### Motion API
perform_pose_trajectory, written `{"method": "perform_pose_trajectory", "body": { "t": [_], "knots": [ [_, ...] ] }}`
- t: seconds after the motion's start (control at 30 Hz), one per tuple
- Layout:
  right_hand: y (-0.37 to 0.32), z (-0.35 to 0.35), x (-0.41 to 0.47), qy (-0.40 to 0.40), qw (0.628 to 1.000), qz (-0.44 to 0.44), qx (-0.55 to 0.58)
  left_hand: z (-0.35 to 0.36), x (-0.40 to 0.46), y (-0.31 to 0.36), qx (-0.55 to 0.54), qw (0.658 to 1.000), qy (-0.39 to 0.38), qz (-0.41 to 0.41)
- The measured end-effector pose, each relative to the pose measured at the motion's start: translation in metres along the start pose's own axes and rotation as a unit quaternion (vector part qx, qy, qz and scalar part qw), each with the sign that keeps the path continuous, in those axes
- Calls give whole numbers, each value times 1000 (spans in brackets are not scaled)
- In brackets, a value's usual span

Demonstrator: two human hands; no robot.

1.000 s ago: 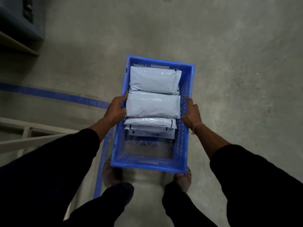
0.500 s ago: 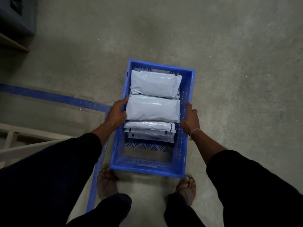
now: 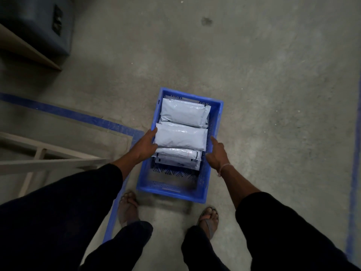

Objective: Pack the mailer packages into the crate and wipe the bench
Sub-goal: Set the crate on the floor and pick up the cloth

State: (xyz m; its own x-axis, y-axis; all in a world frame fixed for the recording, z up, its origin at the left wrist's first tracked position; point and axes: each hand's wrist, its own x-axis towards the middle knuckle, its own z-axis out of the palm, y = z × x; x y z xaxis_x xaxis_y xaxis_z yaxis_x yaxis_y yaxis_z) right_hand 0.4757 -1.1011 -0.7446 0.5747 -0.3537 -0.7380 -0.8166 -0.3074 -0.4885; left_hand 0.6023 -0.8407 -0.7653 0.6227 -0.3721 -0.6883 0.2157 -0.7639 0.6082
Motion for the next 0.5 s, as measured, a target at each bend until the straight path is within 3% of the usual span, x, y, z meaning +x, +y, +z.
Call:
{"method": "perform_pose_trajectory", "body": {
  "t": [0.23, 0.5],
  "knots": [
    [-105, -67, -165, -17, 993, -114, -15, -41, -182, 113, -25, 999, 29, 31],
    [-220, -131, -381, -19, 967, -255, -9, -112, -408, 197, -76, 975, 169, 123]
  ]
}}
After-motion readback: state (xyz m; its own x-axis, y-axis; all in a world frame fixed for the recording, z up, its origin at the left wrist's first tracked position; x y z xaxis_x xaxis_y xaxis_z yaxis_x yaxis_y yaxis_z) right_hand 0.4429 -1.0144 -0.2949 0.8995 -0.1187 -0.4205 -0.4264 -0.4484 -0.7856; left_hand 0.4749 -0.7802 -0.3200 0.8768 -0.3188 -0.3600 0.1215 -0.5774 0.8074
